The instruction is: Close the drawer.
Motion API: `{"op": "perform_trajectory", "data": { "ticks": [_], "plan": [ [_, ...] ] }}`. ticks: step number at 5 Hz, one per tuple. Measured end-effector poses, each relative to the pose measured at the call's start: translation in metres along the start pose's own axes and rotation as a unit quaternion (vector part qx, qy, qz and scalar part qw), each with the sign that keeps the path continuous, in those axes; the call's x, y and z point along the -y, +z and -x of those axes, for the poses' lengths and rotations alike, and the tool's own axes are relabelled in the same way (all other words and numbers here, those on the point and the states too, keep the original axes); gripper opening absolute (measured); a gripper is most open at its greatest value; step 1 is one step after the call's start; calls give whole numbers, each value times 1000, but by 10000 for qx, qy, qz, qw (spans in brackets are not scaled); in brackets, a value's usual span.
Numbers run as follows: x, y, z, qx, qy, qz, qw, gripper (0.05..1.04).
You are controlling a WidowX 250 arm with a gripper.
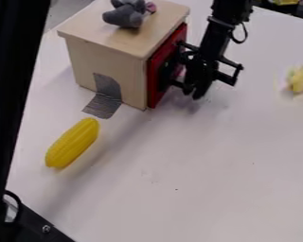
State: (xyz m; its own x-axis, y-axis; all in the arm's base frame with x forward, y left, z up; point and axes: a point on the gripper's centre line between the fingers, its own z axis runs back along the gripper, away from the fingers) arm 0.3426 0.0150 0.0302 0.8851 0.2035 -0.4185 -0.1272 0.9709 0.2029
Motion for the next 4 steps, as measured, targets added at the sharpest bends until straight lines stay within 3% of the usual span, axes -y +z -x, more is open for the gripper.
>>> {"op": "perform_trajectory", "data": {
  "ticks": [2, 4],
  "plan": [
    [-16, 5, 8, -80, 172, 53, 9998, 155],
    [-21, 12, 12, 125, 124, 128, 9998, 636]
  ]
}}
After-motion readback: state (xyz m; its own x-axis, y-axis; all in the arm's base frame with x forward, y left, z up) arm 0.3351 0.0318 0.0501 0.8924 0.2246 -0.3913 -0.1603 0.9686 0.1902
